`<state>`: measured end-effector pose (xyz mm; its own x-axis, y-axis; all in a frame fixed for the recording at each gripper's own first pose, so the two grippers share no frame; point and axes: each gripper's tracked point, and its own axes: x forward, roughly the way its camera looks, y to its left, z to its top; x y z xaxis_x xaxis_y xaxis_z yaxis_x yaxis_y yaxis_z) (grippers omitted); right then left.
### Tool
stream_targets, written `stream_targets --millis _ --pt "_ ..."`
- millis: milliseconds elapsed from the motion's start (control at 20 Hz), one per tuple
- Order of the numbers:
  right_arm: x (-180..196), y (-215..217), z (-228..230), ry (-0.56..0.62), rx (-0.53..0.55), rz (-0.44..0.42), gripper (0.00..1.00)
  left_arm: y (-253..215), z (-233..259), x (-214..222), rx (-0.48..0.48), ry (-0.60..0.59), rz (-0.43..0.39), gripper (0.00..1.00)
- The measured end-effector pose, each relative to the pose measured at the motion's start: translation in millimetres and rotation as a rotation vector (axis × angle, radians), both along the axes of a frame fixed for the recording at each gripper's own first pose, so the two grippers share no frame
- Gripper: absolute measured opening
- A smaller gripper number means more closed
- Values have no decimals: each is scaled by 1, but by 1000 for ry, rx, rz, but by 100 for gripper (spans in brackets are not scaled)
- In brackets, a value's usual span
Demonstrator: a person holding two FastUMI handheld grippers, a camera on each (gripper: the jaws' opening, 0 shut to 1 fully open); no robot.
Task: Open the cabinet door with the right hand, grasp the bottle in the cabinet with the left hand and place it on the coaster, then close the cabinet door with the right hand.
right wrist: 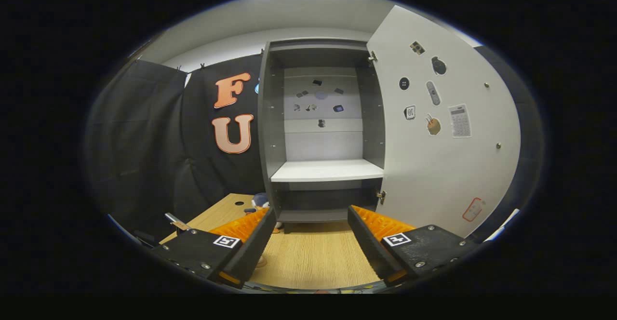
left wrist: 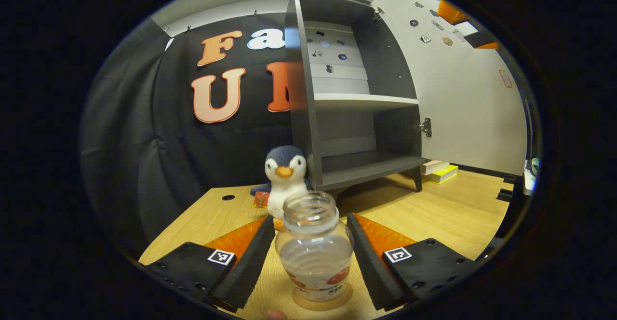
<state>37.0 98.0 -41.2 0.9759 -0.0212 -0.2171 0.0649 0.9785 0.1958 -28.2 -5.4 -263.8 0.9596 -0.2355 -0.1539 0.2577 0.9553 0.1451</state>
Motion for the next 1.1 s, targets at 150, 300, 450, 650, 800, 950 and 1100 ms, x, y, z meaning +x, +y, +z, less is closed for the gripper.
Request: stream_targets --millis 150,300,450,650,800,950,1100 --pt "-6 -16 4 -15 -11 -24 92 -9 29 7 -11 -33 -4 97" --pt "-15 -34 9 -39 -17 -50 93 -13 57 8 -44 -44 4 97" --pt "-21 -47 16 -57 -37 -60 92 -20 87 7 -86 -42 19 97" --pt "-30 -64 31 -88 -54 -80 93 -28 129 7 -104 -51 35 97" --pt "-43 -84 36 -102 -70 -107 92 -35 159 8 -113 -55 45 97" --pt "-60 -110 40 -111 -78 -155 92 -44 185 9 -109 -75 50 97" --pt "-79 -141 42 -117 -77 -196 93 -53 205 2 -126 -78 48 97"
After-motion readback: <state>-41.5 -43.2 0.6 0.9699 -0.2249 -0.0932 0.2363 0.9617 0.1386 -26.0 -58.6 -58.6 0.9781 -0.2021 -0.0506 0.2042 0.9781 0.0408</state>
